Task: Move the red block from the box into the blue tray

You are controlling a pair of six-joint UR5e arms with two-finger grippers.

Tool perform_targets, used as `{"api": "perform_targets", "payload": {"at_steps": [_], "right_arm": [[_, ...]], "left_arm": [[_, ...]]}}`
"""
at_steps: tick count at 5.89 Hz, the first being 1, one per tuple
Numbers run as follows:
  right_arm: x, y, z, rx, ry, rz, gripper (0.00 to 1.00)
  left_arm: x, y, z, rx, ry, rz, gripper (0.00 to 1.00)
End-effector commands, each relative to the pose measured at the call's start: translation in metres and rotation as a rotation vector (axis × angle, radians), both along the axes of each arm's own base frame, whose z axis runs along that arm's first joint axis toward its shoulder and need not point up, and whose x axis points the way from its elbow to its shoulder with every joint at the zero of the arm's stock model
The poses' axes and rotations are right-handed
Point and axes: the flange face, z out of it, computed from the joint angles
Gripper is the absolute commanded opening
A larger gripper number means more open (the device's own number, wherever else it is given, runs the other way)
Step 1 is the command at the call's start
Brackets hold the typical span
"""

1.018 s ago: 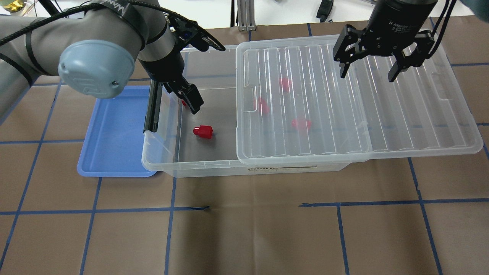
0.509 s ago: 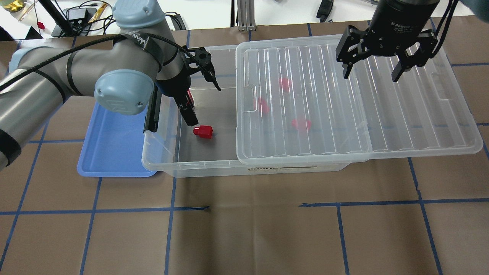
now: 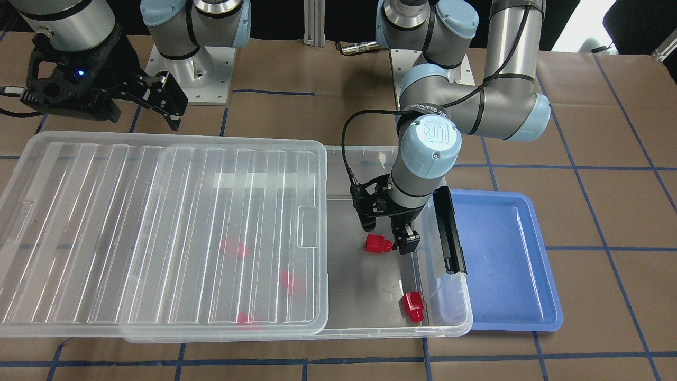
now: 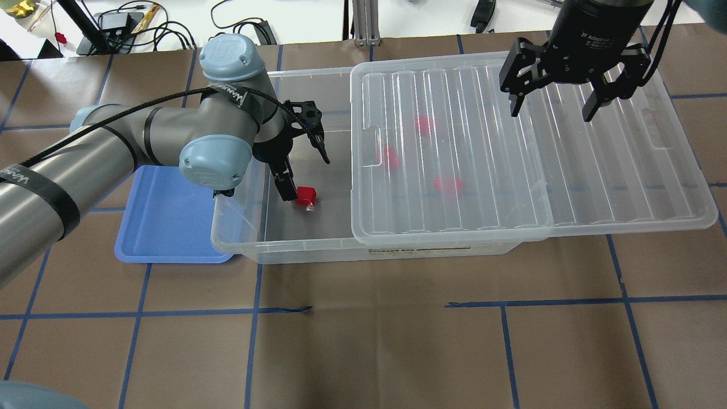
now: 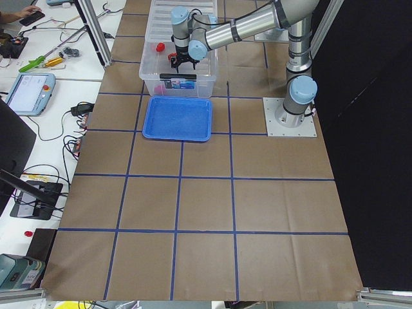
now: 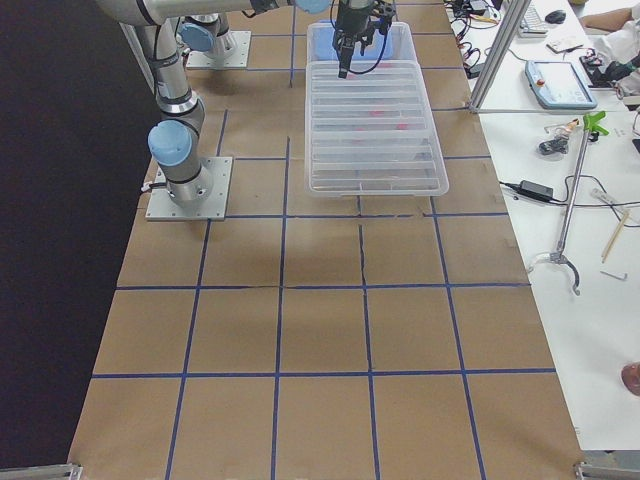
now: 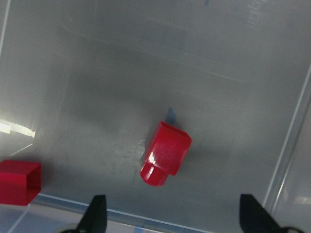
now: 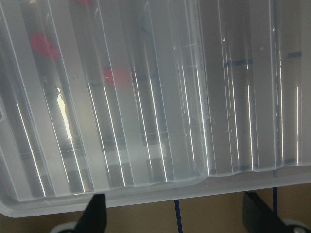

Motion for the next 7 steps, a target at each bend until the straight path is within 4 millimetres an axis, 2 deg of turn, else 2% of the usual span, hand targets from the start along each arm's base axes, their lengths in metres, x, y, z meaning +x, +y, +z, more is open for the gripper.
{"api": "perform_targets", "payload": {"at_steps": [1, 2, 4, 5, 7], "right_arm": [[0.001, 0.000, 0.000, -0.001, -0.002, 0.003, 1.00], [0.000, -0.001, 0.000, -0.001, -0.002, 0.001, 1.00], [0.000, -0.001, 0.000, -0.001, 0.000, 0.001, 1.00], [0.000, -0.001, 0.000, -0.001, 0.000, 0.001, 1.00], [0.000, -0.001, 0.000, -0.001, 0.000, 0.001, 1.00]], "left_arm": [[-0.001, -0.008, -0.033, 0.020, -0.009, -0.023, 0.94], [-0.003, -0.011, -0.046, 0.023, -0.007, -0.077, 0.94], [-0.009, -0.010, -0.053, 0.025, -0.002, -0.152, 0.91], [-0.012, -0.009, -0.051, 0.021, 0.002, -0.170, 0.82], [-0.013, -0.007, -0.056, 0.031, -0.003, -0.175, 0.19]]}}
